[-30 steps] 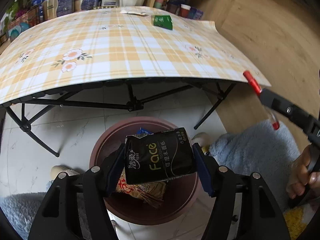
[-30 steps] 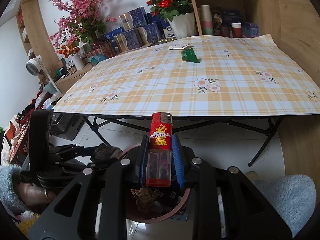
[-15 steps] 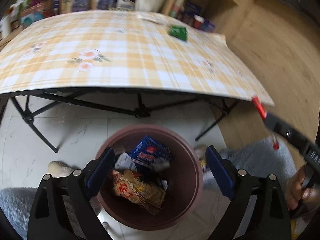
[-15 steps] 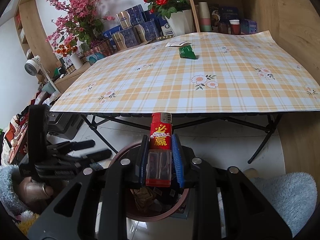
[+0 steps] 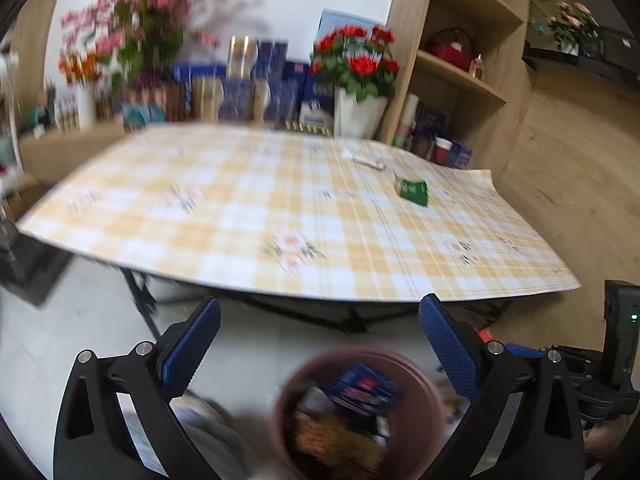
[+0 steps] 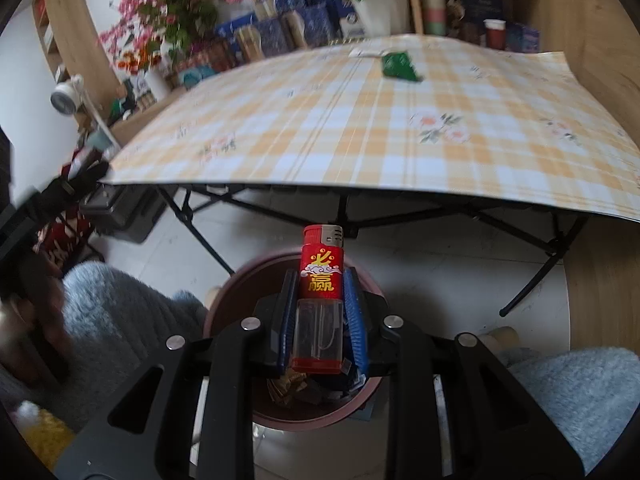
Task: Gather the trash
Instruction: 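Open both tools to drop the tissue pack and lighter into the bin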
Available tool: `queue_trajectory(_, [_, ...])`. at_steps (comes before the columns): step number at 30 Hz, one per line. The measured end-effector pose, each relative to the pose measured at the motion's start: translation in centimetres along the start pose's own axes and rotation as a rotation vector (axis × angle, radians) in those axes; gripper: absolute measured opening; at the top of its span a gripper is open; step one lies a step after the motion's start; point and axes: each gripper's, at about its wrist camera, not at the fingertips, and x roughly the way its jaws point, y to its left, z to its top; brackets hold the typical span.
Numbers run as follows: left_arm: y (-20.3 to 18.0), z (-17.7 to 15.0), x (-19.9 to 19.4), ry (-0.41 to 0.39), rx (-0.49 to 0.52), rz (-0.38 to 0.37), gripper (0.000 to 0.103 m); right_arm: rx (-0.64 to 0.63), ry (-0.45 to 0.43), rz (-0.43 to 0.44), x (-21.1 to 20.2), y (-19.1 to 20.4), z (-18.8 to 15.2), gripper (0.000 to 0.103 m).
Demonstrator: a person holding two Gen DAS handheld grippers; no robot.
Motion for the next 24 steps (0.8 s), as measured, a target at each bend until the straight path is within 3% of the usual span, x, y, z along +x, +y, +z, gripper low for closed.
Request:
queue_trajectory(8, [1.4, -0.5, -0.6, -0.031, -0.007, 0.054, 0.097, -0.070, 0.130, -0.006, 5.0, 1.9, -0.9, 0.027])
queue_trajectory(18, [1.4, -1.0, -0.1, -0.005, -0.008, 0.039, 0.097, -0.073, 0.174, 0.012, 6.1, 1.8, -1.4, 0.028])
queue_trajectory(21, [1.3, -1.1, 0.0, -0.004, -0.004, 0.035, 0.097, -0.070, 0.173, 0.026, 6.1, 1.8, -1.4, 0.034])
queue_trajectory(24, [1.2, -1.1, 0.1, 0.000, 0.001, 0.032, 0.097, -0.076, 0.157, 0.031, 5.8, 1.8, -1.3, 0.055])
